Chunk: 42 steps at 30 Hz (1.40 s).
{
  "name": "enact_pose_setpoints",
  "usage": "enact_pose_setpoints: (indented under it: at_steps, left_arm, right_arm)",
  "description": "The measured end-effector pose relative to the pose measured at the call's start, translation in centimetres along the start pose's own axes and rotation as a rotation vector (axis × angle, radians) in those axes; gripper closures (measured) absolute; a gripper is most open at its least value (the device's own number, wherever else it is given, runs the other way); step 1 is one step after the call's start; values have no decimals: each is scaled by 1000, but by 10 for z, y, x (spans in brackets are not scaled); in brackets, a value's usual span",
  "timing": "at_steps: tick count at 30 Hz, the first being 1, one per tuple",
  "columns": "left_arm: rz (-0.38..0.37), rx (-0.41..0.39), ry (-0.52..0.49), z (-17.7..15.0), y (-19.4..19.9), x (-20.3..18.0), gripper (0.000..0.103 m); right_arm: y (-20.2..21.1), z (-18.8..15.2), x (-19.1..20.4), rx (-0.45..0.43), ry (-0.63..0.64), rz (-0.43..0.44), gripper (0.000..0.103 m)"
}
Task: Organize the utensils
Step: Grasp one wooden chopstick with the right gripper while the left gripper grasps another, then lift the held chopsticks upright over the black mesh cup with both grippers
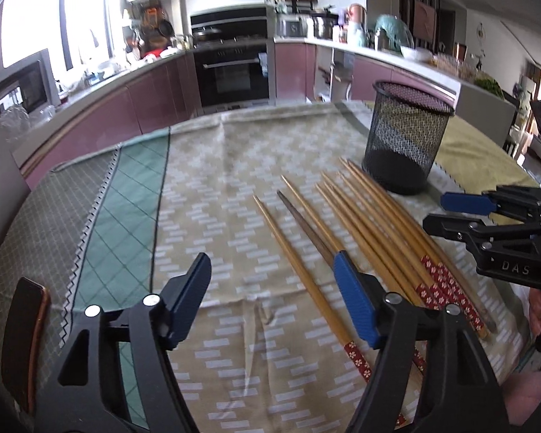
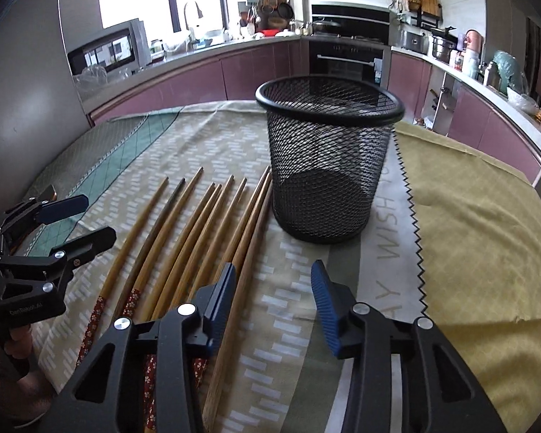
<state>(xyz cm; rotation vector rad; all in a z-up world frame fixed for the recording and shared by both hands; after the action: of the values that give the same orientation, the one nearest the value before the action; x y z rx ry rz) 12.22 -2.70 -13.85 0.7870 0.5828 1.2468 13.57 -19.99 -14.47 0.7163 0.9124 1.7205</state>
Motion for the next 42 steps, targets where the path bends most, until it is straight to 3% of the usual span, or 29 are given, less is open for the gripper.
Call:
enact_pose_setpoints:
  at_steps: [9,12,15,19,26,31,42]
  left_arm:
    - [-59,94,-20,-1,-27,-10,64]
    - [-60,102,-24,4,-32,-12,70]
    - [-78,107,-14,8,-36,-14,83]
    - [-93,104,20,10,-37,-14,92]
    - [-117,84,62,10,-25,-5,95]
    - [-181,40,63,22,-1,-2,95]
    - [-340,-182,8,81,88,-16,96]
  right_arm:
    - [-14,7,3,46,27,-2,70]
    - [-18,12,5,49,24,12,76]
    - [-18,14,5,57,8,61,93]
    - [-18,13,3,53,-25,92,96]
    - [-3,12,2,21,-33,142,97]
    - [27,18,3,-51,-23,207,97]
    - [89,48,-8,-230,-42,275,97]
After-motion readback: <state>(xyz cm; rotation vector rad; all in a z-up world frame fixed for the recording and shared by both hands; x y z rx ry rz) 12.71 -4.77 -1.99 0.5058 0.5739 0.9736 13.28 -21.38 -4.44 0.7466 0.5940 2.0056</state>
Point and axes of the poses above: each gripper's, at about its wrist camera, not at the fingertips, and y roughly against the way its jaws point, x to its left, z to its top, the point moved 7 cm from there along -y, roughly the way its jaws point, and after that the axes turned 8 degrees about x, right-handed, at the moved point
